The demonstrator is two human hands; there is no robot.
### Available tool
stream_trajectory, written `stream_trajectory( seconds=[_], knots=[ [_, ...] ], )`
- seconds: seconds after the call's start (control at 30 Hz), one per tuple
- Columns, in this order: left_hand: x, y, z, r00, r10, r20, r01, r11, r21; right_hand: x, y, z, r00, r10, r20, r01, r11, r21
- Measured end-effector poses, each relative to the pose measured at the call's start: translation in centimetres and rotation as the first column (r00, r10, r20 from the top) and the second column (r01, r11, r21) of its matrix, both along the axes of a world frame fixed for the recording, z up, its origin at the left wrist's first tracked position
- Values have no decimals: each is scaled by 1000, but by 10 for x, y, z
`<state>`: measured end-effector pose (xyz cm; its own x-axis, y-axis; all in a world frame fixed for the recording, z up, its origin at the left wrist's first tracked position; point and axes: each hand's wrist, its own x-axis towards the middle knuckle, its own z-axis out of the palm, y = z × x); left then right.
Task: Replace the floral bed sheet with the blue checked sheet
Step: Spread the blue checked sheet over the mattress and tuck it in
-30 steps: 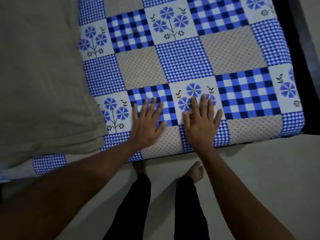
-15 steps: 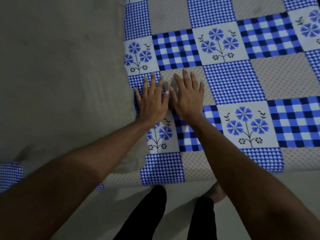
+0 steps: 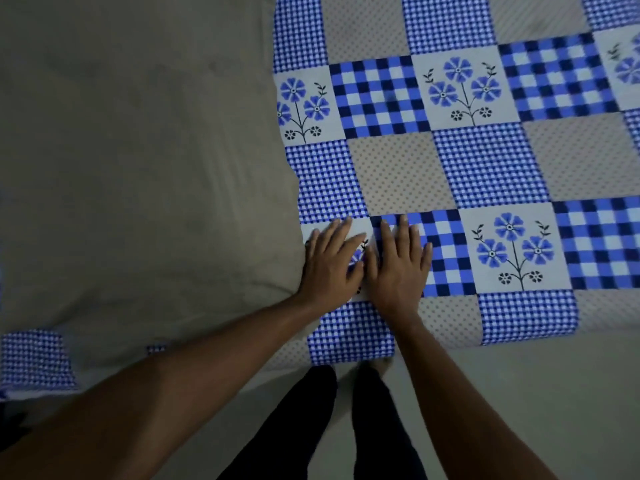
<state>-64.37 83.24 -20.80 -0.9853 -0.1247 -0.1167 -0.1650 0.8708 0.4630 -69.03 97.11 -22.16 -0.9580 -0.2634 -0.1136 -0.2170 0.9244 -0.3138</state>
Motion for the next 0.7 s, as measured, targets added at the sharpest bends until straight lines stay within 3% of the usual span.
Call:
stream_trajectory(
  seconds=[0.17,0.23,0.33,0.47,0.57,0.63,0.7],
  knots=[
    [6,-11,47,989,141,-51,-110,913,394,29,-14,25,983,-153,100,167,973,-160],
    [7,-21,69,971,224,-79,-167,880,444,22,-28,42,969,-194,151,232,926,-299],
    [6,-44,103,931,342,-131,-242,842,481,8,-56,68,925,-168,342,340,768,-543],
    [6,-93,142,865,384,-323,-274,901,336,-19,-105,103,862,-34,506,388,687,-615],
    [8,-146,167,874,251,-415,-273,962,5,-43,-149,129,846,88,526,317,710,-629],
    [11,-189,176,864,270,-424,-363,919,-155,-61,-177,144,840,124,529,296,712,-637],
    [16,-235,177,832,416,-367,-523,808,-271,-79,-202,147,812,127,569,320,718,-618]
  ],
)
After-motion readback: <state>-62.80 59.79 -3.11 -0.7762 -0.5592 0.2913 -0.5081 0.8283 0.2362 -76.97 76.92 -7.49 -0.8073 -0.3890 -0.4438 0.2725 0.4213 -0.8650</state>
